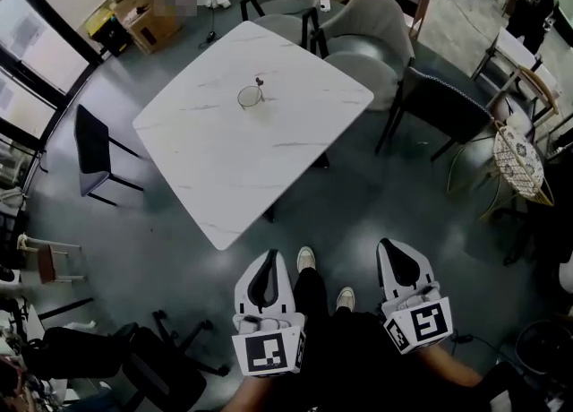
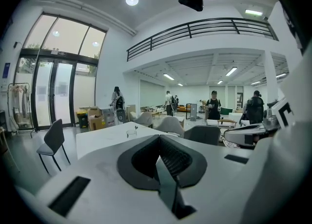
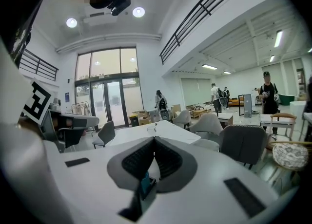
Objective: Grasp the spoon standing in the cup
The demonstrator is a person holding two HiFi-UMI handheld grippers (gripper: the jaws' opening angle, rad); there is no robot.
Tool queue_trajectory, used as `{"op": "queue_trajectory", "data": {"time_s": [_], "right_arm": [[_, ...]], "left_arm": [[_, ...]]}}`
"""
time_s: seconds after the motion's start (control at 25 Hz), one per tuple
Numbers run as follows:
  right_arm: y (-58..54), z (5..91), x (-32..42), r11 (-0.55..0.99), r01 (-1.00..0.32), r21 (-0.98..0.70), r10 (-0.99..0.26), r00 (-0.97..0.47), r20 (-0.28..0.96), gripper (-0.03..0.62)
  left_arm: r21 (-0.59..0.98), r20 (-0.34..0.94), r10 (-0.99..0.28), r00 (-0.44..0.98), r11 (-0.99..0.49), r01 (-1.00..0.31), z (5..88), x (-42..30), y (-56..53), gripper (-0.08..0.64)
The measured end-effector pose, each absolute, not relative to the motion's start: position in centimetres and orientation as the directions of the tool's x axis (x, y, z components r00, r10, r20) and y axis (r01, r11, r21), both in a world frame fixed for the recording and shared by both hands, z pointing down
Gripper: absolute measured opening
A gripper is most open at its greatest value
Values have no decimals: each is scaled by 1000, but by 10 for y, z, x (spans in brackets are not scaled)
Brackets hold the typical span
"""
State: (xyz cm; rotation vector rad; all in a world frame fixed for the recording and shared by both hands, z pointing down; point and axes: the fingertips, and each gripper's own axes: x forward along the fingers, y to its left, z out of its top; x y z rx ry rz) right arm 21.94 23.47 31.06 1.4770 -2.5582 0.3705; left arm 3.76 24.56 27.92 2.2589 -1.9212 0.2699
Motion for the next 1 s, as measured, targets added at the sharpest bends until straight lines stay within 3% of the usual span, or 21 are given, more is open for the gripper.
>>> {"op": "queue_trajectory", "data": {"time_s": [1.0], "right_arm": [[88,309,107,440,-892,-103,-837,-449,312,63]], "left_arm": [[39,257,-931,258,-257,-966,296,-68,71,9]]}}
